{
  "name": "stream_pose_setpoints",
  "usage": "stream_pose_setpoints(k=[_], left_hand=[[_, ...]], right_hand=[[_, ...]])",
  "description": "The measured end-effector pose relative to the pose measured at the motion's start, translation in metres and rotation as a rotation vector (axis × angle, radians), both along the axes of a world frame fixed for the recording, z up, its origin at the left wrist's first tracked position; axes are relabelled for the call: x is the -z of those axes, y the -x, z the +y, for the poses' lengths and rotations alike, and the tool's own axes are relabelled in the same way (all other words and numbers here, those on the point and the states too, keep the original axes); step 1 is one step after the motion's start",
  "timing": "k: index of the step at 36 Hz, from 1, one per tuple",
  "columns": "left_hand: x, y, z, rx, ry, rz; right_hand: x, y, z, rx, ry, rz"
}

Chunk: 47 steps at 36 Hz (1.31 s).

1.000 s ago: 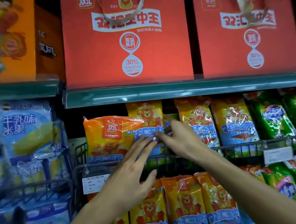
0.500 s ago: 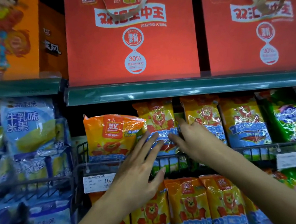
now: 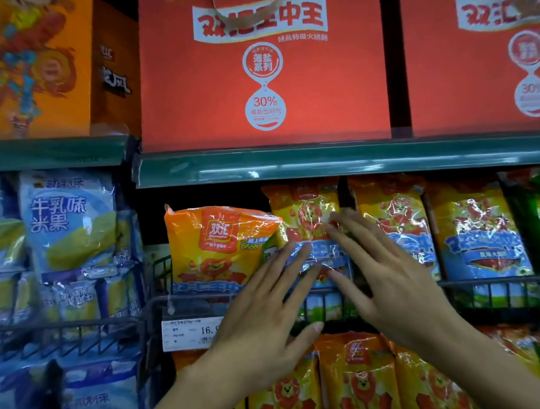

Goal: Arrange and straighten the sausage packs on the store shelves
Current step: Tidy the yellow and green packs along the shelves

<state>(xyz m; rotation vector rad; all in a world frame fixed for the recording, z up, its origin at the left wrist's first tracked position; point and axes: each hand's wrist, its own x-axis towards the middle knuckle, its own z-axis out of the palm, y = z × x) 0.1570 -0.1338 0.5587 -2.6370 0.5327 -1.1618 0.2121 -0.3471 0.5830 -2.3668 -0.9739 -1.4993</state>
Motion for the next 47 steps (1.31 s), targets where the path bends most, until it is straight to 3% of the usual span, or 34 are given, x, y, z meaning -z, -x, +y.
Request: stream_pose_setpoints(k=[3, 9, 15, 22, 29, 34, 40, 44, 47], left_hand=[[-0.002, -0.002, -0.006, 0.029, 0.028, -0.029], [-0.025, 0.009, -0.013, 0.09, 0.107, 0.186], [-0.003, -0.006, -0.002, 0.064, -0.02, -0.039], [0.009, 0.01, 0.025, 0.415, 0.057, 0.048], [0.021, 0.057, 0.084, 0.461, 0.238, -0.263], [0.011, 0.074, 0.114, 0.354, 0.481, -0.381], [-0.01, 0.076, 0.116, 0.249, 0.798, -0.158], [-0.024, 0.066, 0.123, 0.169, 0.746, 0.03], [-0.033, 0.062, 0.124, 0.139, 0.694, 0.05]], right_hand=[[0.012, -0.008, -0.002, -0.012, 0.032, 0.022], [0.023, -0.015, 0.001, -0.021, -0.07, 0.007], [0.027, -0.016, 0.004, -0.015, -0.08, 0.006], [0.024, -0.015, -0.002, -0.045, -0.055, 0.072], [0.022, 0.003, 0.008, -0.257, -0.225, 0.007], [0.018, 0.023, 0.038, -0.392, -0.196, 0.168], [0.001, 0.033, 0.079, -0.425, -0.189, 0.403], [-0.008, 0.029, 0.098, -0.376, -0.174, 0.487], [-0.016, 0.029, 0.101, -0.379, -0.16, 0.499]])
